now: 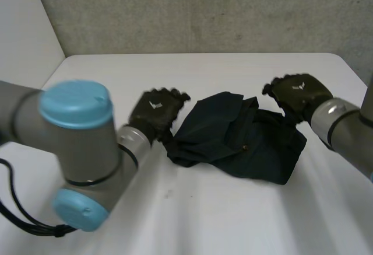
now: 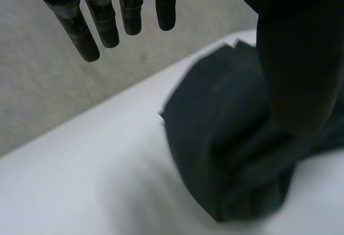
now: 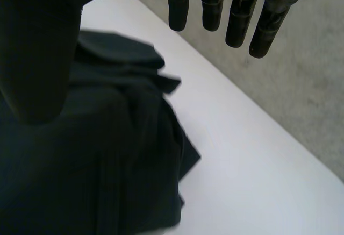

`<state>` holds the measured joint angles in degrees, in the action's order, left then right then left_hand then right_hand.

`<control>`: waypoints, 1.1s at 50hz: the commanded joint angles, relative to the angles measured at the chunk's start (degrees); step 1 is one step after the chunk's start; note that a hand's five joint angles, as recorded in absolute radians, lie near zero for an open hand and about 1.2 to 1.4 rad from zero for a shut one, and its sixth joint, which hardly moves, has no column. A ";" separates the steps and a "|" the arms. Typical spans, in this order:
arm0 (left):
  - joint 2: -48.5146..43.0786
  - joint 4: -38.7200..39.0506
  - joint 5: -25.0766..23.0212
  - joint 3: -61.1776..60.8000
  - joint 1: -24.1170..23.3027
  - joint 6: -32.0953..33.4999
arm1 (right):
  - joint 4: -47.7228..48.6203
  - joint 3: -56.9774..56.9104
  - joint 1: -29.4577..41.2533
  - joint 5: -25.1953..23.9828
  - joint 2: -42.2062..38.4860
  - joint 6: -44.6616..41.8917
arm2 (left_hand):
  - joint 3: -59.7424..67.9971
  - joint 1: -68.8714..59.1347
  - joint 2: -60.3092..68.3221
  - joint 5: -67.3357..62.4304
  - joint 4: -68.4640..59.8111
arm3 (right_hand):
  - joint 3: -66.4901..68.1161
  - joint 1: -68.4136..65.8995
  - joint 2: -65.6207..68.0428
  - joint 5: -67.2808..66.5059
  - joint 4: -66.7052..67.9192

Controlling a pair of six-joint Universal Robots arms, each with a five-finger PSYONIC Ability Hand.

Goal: Fold the shorts.

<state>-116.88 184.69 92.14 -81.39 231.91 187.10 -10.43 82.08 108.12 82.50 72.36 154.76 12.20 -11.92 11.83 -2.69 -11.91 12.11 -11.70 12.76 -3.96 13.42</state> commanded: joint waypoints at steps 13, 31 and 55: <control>-14.52 3.13 1.19 8.97 -0.93 8.20 | 13.95 11.52 -5.12 -2.95 -4.50 2.56 | 67.80 -68.08 68.17 -67.31 -68.09 | 49.87 -50.28 49.22 -48.02 48.56; 7.63 4.01 9.55 -6.58 8.82 3.55 | 16.76 12.14 -2.83 -12.53 13.41 5.38 | 67.80 -68.08 68.17 -67.31 -68.09 | 67.89 -68.30 67.24 -66.04 66.58; 19.94 -1.97 4.81 -9.05 9.18 -1.65 | 14.21 11.70 2.53 -17.46 15.62 -2.35 | 5.42 -5.70 5.78 -4.93 -5.70 | 67.89 -68.30 67.24 -66.04 66.58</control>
<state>-100.05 180.26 101.21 -93.85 241.15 184.96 3.84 93.63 110.00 65.51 88.32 157.84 21.19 -21.89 20.88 -10.36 -20.76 67.67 -55.22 66.85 -56.04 68.24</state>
